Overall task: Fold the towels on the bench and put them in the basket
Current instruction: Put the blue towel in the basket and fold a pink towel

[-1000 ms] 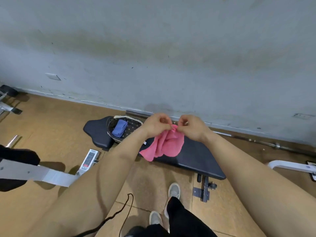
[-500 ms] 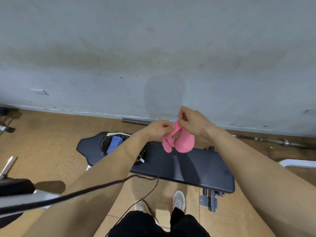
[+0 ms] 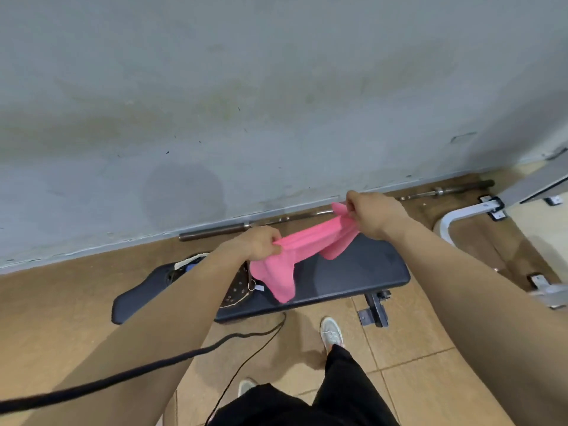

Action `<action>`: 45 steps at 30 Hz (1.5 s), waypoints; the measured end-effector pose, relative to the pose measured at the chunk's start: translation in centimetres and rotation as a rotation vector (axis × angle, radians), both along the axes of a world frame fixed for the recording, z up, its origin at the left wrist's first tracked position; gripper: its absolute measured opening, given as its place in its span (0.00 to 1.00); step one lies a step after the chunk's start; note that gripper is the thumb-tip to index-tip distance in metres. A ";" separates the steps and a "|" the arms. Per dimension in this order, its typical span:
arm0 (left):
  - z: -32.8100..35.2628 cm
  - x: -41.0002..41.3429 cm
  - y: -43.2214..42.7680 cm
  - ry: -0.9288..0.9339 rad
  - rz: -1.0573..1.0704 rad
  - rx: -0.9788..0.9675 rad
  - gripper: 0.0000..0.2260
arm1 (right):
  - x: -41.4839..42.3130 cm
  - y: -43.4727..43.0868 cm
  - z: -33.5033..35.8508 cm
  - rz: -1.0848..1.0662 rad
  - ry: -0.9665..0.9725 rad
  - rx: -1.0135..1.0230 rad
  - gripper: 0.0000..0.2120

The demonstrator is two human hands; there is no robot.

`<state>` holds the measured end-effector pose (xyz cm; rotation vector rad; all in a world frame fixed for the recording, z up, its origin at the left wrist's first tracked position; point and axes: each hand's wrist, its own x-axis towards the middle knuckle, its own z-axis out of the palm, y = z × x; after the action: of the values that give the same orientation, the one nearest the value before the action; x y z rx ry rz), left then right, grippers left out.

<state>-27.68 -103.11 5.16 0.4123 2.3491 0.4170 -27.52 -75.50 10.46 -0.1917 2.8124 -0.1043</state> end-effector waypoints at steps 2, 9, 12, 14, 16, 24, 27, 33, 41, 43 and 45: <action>-0.8 1.3 -1.7 -0.005 -0.027 -0.019 0.11 | 2.9 -0.1 -0.5 -0.077 -0.044 0.047 0.02; -3.5 6.0 -3.3 -0.225 -0.067 -0.036 0.12 | 9.9 1.8 -3.0 -0.196 -0.363 0.154 0.12; -4.1 7.4 -2.2 -0.359 -0.070 -0.078 0.15 | 10.6 2.6 -4.5 -0.179 -0.521 0.195 0.09; -4.7 7.6 -1.1 -0.378 -0.071 -0.126 0.18 | 10.4 3.0 -5.3 -0.164 -0.579 0.223 0.10; -6.2 7.4 0.0 -0.361 -0.078 -0.224 0.21 | 9.6 3.8 -6.7 -0.125 -0.601 0.246 0.10; -22.9 0.8 5.0 0.103 0.040 -0.366 0.22 | 0.9 8.9 -23.7 -0.013 -0.341 0.255 0.12; -31.9 -1.8 6.0 0.183 0.116 -0.339 0.24 | -2.4 10.0 -32.3 -0.025 -0.211 0.302 0.13; -43.8 -7.4 6.8 0.454 0.225 -0.237 0.17 | -8.4 9.9 -45.5 -0.137 0.088 0.357 0.12; -48.6 -11.6 5.5 0.571 0.431 -0.070 0.16 | -12.2 8.1 -50.6 -0.284 0.212 0.205 0.18; -49.3 -10.2 5.3 0.558 0.459 0.010 0.19 | -11.0 7.5 -51.4 -0.344 0.205 0.080 0.18; -50.0 -7.7 5.2 0.561 0.432 0.027 0.24 | -8.5 6.6 -52.1 -0.332 0.240 0.027 0.18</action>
<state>-35.42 -97.94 -44.82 0.0196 2.9937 0.5929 -36.03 -68.91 -41.63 0.2909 3.0577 -0.1257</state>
